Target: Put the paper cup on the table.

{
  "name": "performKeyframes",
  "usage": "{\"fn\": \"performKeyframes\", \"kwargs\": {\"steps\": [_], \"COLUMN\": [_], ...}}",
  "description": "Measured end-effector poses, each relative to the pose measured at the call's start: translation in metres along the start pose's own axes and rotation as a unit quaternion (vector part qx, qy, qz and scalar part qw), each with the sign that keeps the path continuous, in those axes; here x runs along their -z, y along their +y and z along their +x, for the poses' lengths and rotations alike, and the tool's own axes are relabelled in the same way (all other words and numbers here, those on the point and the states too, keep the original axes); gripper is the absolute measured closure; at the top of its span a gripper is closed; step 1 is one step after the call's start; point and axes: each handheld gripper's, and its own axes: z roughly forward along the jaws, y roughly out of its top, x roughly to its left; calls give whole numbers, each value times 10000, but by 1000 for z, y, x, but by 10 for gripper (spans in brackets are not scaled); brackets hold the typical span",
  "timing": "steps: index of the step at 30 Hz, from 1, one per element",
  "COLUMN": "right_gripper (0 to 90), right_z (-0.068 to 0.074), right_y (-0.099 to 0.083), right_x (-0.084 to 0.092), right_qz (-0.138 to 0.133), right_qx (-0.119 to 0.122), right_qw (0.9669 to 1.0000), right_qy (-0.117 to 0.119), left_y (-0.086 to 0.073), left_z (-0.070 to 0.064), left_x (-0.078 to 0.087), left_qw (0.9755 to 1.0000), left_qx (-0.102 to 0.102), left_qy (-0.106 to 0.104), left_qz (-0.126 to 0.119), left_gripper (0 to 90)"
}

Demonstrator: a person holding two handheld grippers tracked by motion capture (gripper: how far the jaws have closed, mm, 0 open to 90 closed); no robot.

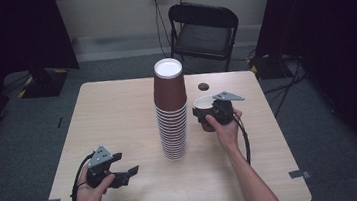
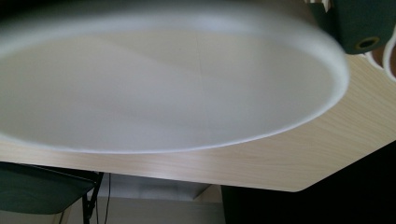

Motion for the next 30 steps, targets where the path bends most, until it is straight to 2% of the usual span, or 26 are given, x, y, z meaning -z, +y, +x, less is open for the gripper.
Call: {"fn": "performKeyframes", "kwargs": {"steps": [1, 6, 8, 12, 21, 26, 30], "right_gripper": [94, 90, 90, 89, 88, 88, 93], "right_z": [0, -1, -1, -1, -3, -3, -2], "right_y": [-3, -7, -9, -13, -24, -28, -34], "right_x": [-6, -14, -16, -19, -11, -2, 4], "right_qz": [4, -23, -2, 39, -64, -6, 132], "right_qx": [-24, -116, -73, -91, -25, 24, 205], "right_qw": [10000, 9998, 9999, 9998, 9999, 9999, 9997], "right_qy": [75, 185, 127, 156, 139, 168, 52], "left_y": [0, -1, -1, -1, -1, -1, -1], "left_z": [0, 0, 0, -1, -1, -1, -2], "left_x": [0, -1, -1, 0, -1, -1, -1], "left_qw": [10000, 10000, 10000, 10000, 10000, 10000, 10000], "left_qx": [13, 22, 17, -9, -6, -4, 6], "left_qy": [2, -4, 6, -25, -13, 3, 6], "left_qz": [-8, 16, 23, 0, 3, 11, 9], "left_gripper": [178, 178, 179, 180, 182, 185, 185]}}
